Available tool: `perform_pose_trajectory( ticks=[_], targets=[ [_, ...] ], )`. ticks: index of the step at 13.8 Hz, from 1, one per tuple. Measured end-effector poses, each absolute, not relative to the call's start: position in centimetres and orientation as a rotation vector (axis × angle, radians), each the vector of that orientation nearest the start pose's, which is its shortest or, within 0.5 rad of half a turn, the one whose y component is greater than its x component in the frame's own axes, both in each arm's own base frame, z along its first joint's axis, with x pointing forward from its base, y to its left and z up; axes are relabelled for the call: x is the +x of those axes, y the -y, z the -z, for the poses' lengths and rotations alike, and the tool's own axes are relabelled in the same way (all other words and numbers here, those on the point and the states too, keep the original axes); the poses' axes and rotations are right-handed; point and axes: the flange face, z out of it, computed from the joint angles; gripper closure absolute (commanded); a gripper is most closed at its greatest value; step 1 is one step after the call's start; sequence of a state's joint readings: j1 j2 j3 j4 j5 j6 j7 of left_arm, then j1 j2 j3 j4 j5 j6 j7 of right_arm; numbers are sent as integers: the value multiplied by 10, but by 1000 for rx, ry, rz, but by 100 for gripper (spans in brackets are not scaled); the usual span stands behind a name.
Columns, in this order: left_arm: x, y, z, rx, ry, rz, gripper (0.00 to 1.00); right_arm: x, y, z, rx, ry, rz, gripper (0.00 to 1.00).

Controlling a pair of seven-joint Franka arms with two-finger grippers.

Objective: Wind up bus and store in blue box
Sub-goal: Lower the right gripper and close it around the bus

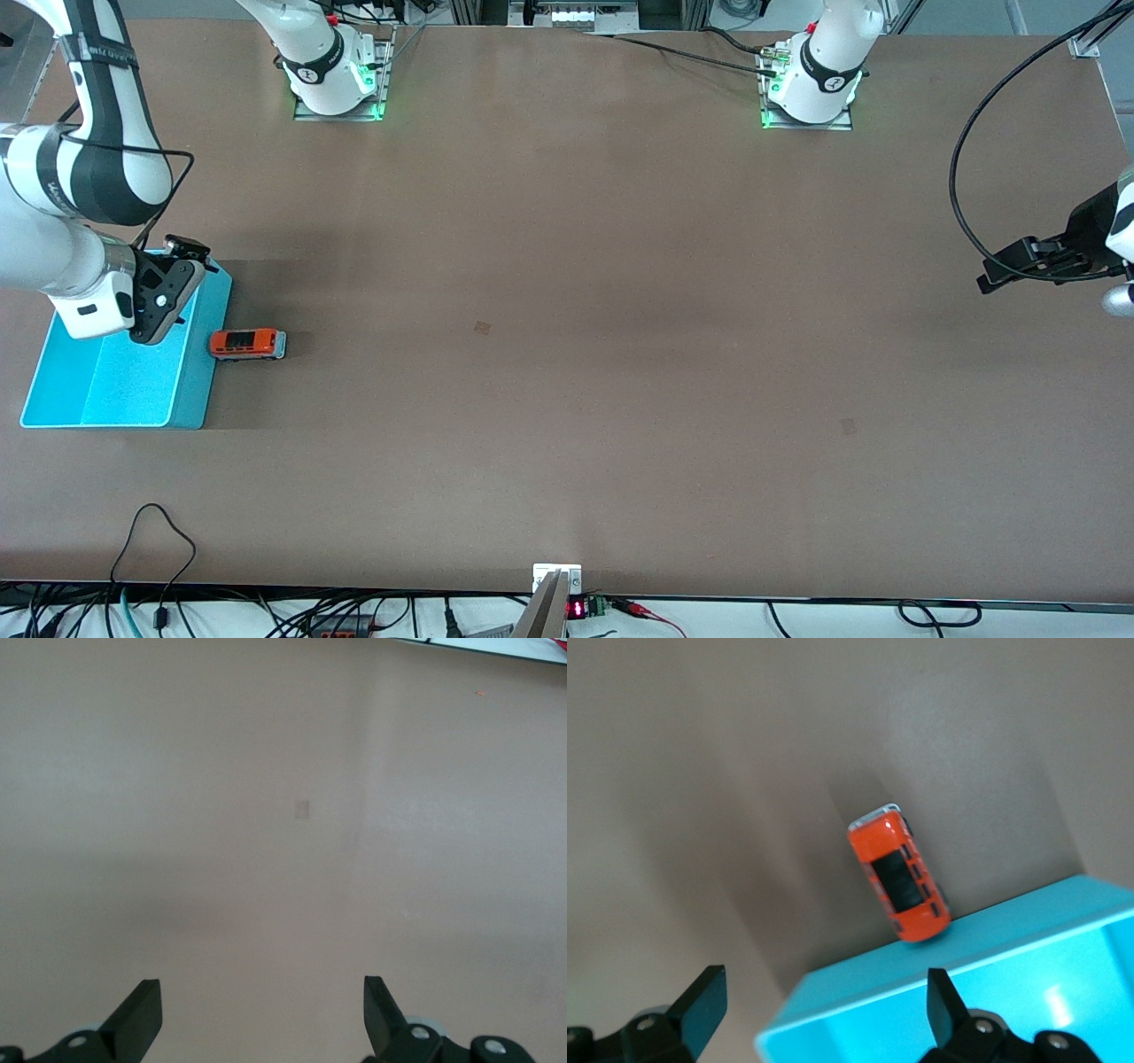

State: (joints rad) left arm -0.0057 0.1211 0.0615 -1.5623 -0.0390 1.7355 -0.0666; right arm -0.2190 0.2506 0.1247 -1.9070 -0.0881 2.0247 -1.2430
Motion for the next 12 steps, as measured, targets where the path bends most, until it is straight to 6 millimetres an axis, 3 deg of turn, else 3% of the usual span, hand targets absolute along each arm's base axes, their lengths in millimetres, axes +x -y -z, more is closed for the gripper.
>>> perform_pose_trajectory(
  ticks=[2,6,12],
  targets=[
    [604,-28,-570,-3166,186,85,0,588,70,-336,-2484,1917,-223,0],
    [598,-28,-572,-3168,184,56,0,590,55,-296,-2238,2270,-151,0],
    [594,-17,-573,-3172,159,47,0,591,62,-241,-2113,2377,-76,0]
  ],
)
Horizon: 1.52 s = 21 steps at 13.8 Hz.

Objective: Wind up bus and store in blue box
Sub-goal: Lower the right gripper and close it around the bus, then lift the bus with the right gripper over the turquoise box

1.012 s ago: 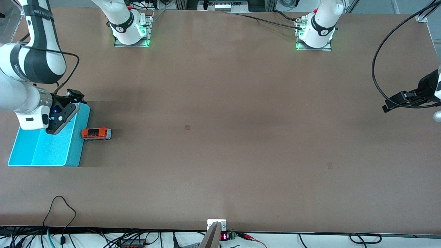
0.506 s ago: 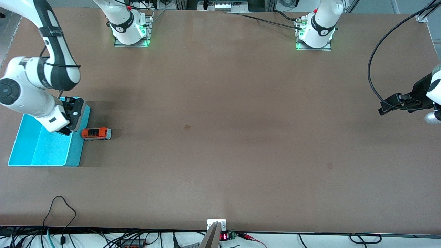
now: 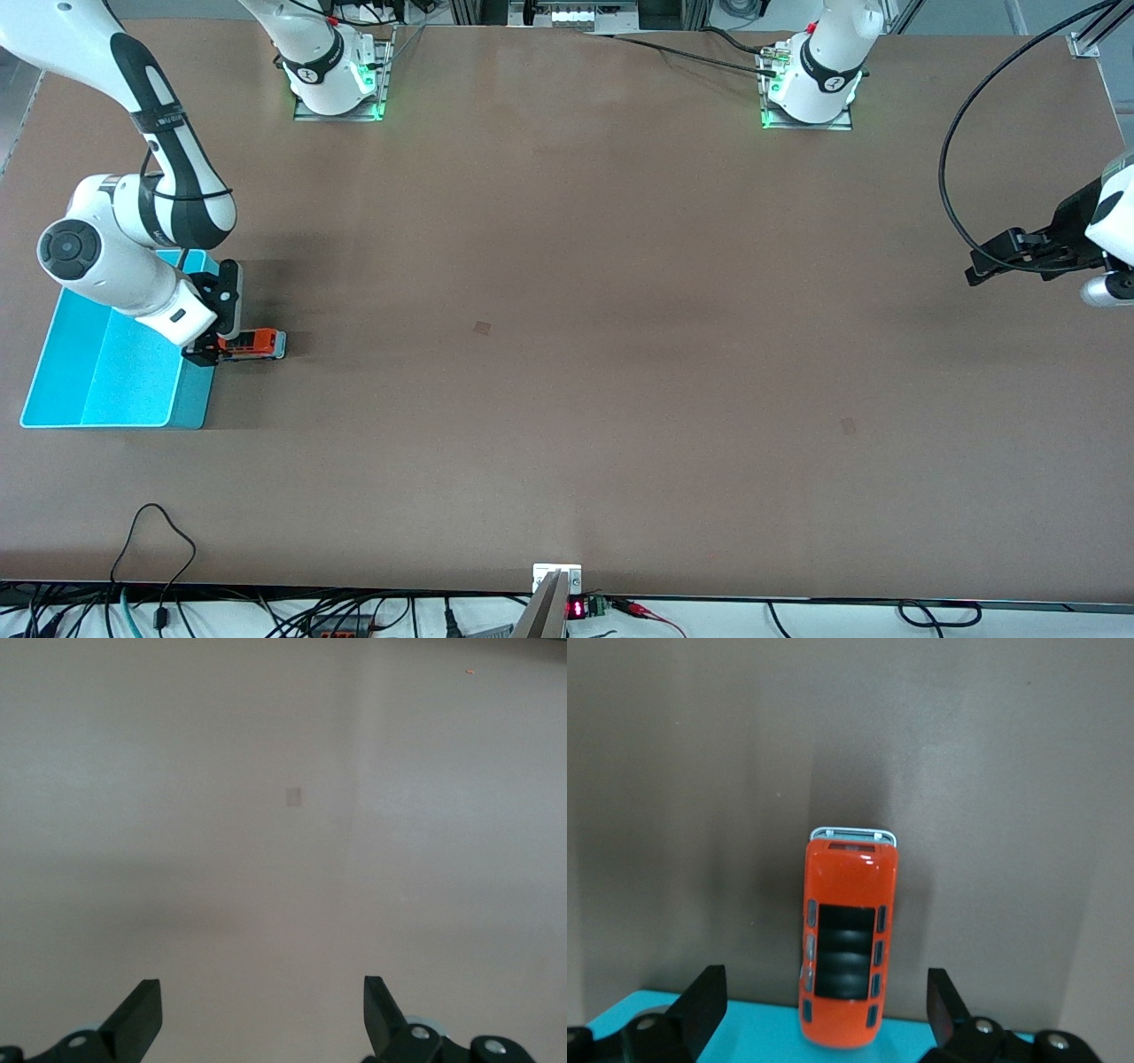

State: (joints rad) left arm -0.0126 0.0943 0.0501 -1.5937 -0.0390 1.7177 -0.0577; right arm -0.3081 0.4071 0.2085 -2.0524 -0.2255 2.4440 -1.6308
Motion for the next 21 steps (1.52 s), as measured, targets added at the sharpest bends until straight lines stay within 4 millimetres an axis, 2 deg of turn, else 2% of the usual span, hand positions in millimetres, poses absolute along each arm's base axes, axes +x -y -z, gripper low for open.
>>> perform_pose_trajectory(
  ticks=[3,6,7,8,9,10,13,16,18,21],
  targets=[
    [594,-16,-572,-3172,155,46,0,590,69,-218,2078,-2316,56,0],
    [595,-19,-580,-3171,161,77,0,591,72,-208,2078,-2309,27,0],
    [596,-19,-583,-3171,160,88,0,591,72,-205,2076,-2308,19,18],
    [596,-19,-585,-3171,160,93,0,592,72,-201,2075,-2307,11,53],
    [596,-19,-585,-3171,160,86,0,592,71,-198,2075,-2308,6,81],
    [594,-19,-584,-3171,160,66,0,592,71,-197,2079,-2303,2,99],
    [593,-19,-582,-3172,159,46,0,593,72,-198,2178,-2206,-4,100],
    [593,-19,-582,-3172,159,46,0,597,71,-210,2426,-1926,-4,100],
    [593,-19,-583,-3172,159,46,0,606,67,-239,2564,-1729,25,100],
    [593,-19,-582,-3172,160,46,0,625,63,-298,2687,-1476,42,100]
  ],
)
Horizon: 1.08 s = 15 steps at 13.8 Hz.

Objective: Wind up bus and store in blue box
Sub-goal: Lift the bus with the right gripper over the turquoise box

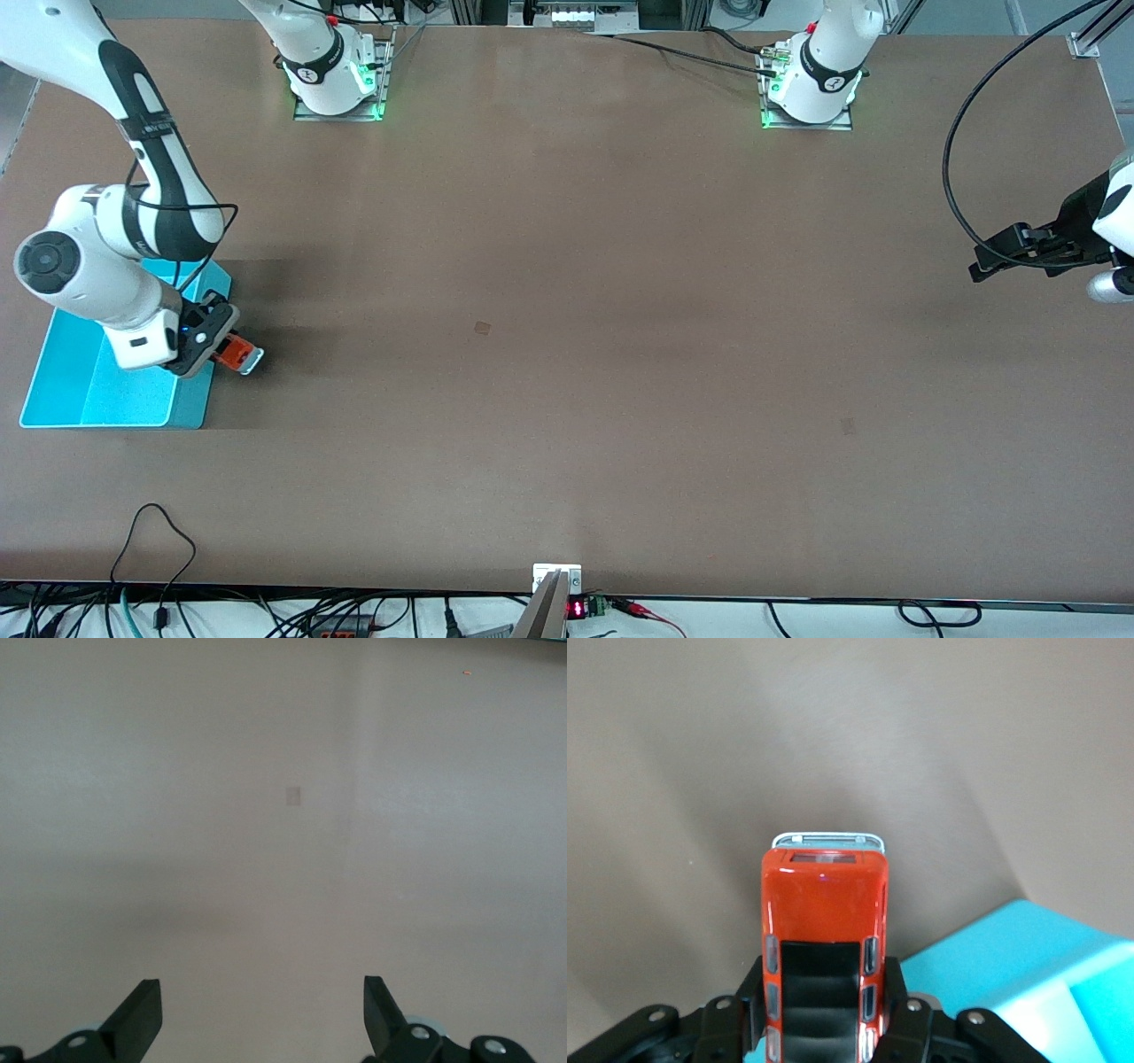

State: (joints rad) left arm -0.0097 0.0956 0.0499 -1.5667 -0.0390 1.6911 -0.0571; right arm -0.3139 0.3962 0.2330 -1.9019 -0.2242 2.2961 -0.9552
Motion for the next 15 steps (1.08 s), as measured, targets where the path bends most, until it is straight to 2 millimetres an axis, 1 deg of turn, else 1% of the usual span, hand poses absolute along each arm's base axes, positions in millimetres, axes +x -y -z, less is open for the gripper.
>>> perform_pose_trajectory(
  ticks=[2,3,4,6,7,8,9,10,11,12,15],
  targets=[
    [593,-19,-582,-3172,160,45,0,635,69,-330,-2886,1397,-6,100],
    [593,-19,-582,-3172,160,44,0,638,75,-342,-2902,1332,28,100],
    [593,-19,-582,-3172,161,44,0,640,88,-352,-2924,1272,43,100],
    [593,-19,-582,-3172,161,44,0,638,123,-368,-2951,1114,22,100],
    [593,-19,-582,-3172,161,44,0,635,145,-372,-2968,1012,17,100],
    [593,-19,-582,-3172,161,44,0,629,170,-371,-2990,915,10,100],
    [593,-19,-582,-3172,161,44,0,622,194,-365,-3017,802,-4,100],
    [593,-19,-582,-3172,161,44,0,617,212,-354,-3045,672,-31,100],
    [593,-19,-582,-3172,161,44,0,615,220,-341,-3071,540,-67,100],
    [593,-19,-582,-3172,161,44,0,615,219,-328,-3090,429,-104,100],
    [593,-19,-582,-3172,161,44,0,618,203,-289,-3123,160,-214,100]
  ],
)
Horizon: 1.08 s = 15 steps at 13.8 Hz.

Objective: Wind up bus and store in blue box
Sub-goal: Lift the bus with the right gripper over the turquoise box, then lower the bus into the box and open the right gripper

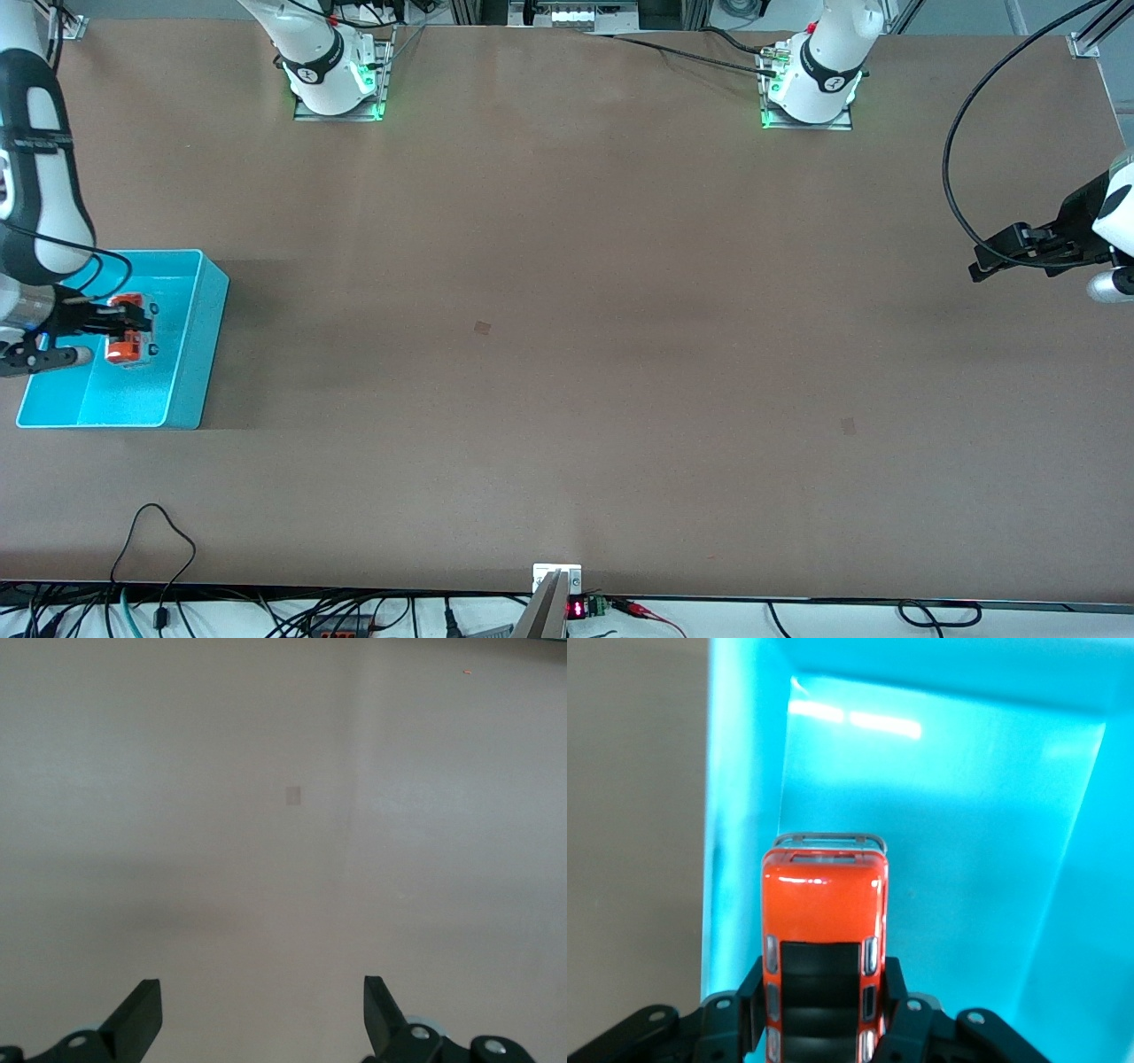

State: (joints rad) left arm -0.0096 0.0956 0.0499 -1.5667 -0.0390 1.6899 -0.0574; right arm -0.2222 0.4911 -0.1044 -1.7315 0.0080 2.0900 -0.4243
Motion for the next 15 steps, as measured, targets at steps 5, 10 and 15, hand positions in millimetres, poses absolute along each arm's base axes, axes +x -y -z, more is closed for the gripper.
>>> perform_pose_trajectory(
  ticks=[5,10,15],
  targets=[
    [593,-19,-582,-3171,162,43,0,604,222,-238,-3166,-10,-355,100],
    [593,-19,-581,-3171,162,39,0,600,246,-237,-3221,-12,-330,100],
    [593,-19,-581,-3171,163,38,0,598,246,-217,-3219,-6,-344,92]
  ],
)
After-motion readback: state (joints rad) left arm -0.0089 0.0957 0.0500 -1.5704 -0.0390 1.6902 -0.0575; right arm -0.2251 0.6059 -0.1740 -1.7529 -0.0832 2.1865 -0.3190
